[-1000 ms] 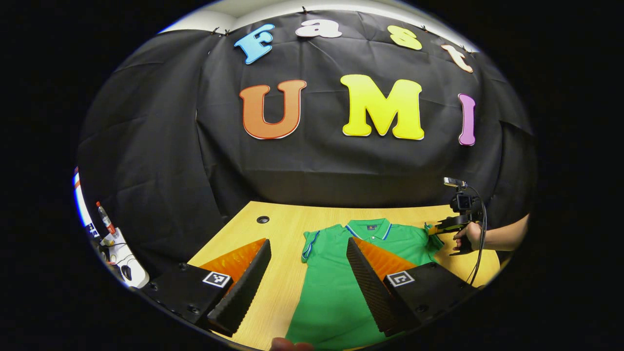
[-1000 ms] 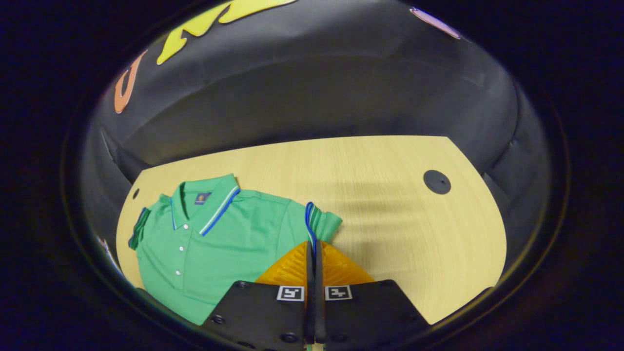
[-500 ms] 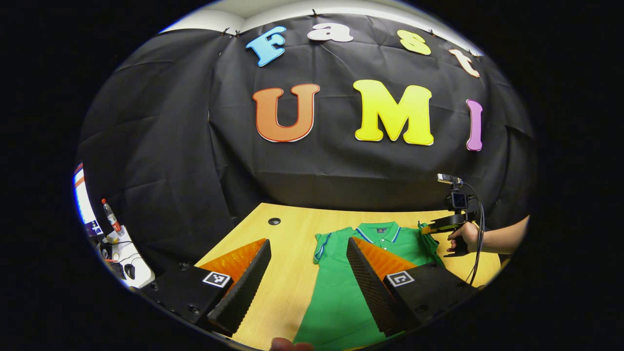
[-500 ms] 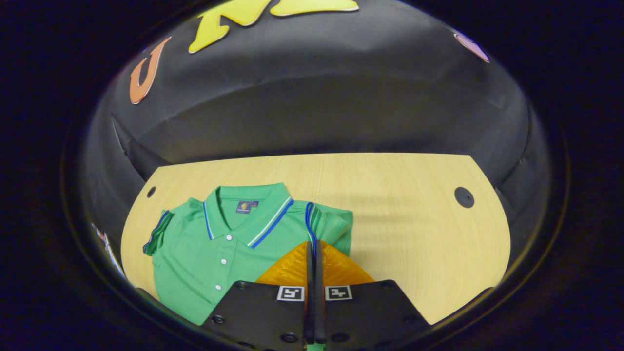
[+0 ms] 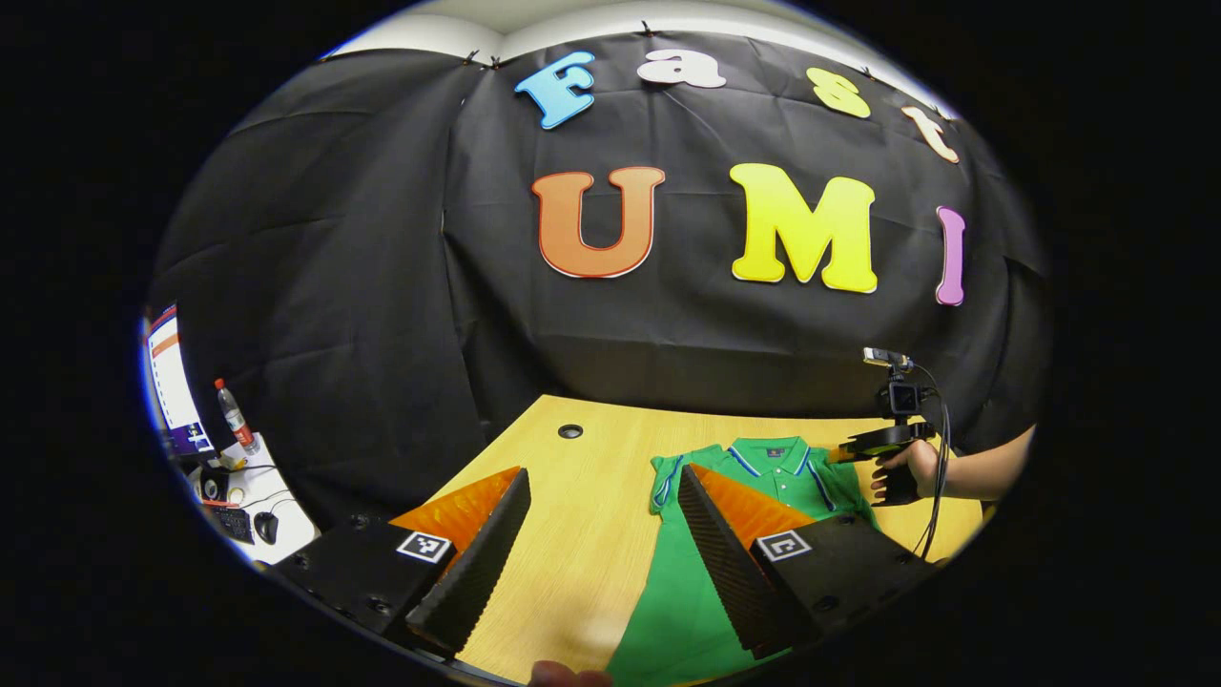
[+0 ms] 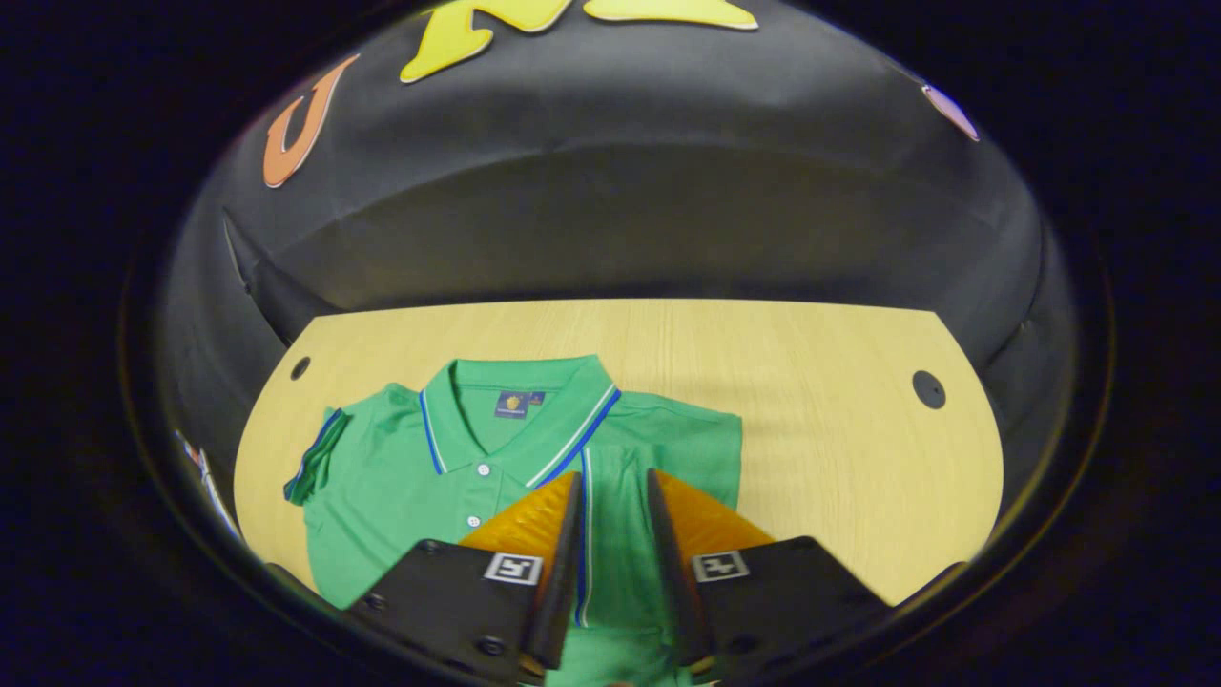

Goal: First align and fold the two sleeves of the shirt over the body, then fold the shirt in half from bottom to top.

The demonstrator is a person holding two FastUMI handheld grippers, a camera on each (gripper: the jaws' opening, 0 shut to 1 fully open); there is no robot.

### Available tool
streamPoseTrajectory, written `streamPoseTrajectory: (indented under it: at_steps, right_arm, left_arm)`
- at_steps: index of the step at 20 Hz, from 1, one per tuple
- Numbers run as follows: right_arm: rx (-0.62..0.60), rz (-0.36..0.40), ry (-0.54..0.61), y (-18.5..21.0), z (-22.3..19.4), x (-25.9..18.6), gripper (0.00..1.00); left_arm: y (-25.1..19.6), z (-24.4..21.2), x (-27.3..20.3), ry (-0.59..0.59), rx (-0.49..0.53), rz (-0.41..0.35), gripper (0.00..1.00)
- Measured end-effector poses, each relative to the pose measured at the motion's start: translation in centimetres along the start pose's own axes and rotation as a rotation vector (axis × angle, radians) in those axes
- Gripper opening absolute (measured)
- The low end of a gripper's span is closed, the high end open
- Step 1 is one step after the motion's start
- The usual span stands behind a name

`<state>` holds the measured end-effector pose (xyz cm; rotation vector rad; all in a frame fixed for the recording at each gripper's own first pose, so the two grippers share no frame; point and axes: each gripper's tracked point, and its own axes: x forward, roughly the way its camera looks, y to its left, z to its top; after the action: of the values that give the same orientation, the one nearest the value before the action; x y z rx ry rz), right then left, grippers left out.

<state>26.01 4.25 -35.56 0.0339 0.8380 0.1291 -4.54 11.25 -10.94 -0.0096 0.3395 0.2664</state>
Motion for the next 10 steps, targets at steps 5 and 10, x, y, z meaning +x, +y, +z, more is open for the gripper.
streamPoseTrajectory:
  at_steps: [5,10]
  right_arm:
    - [0.029,0.000,-0.054,-0.8,1.8,-4.8,0.75]
    - [0.063,0.016,-0.139,-2.1,2.6,-13.3,0.92]
  left_arm:
    - [-0.4,1.0,1.7,-0.029,0.016,-0.086,1.00]
    - [-2.8,0.8,5.2,-0.026,0.022,-0.258,1.00]
